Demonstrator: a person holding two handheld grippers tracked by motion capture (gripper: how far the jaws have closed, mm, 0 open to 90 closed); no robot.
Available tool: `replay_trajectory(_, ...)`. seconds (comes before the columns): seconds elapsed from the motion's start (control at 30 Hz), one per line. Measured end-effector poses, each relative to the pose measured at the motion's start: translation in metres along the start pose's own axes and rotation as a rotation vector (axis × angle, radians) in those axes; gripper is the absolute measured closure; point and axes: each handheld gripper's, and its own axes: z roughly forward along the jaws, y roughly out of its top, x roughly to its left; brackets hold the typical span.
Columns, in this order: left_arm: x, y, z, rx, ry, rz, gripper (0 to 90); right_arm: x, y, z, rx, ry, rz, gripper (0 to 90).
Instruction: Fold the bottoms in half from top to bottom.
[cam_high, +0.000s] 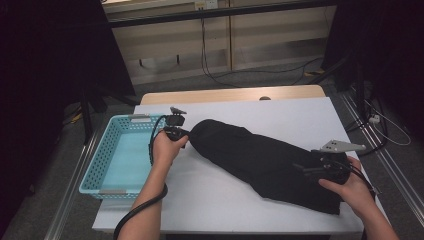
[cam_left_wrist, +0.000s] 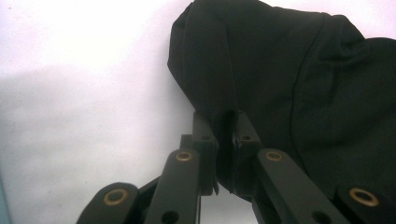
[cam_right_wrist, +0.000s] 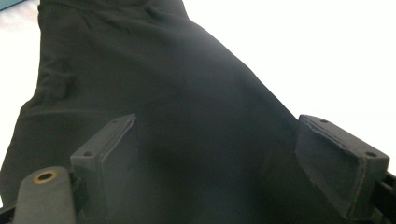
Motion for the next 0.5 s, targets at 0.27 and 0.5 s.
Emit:
replay_trajectory(0.27, 0.008, 0.002, -0.01, -0.014, 0.029, -0.023, 83.8, 0.0, 0.001, -0.002, -0.007, 0.002, -0.006, 13.8)
replay_trajectory(0.5, 0.013, 0.01, -0.024, -0.027, 0.065, -0.025, 83.8, -0.001, 0.001, -0.002, -0.008, 0.001, -0.004, 13.7)
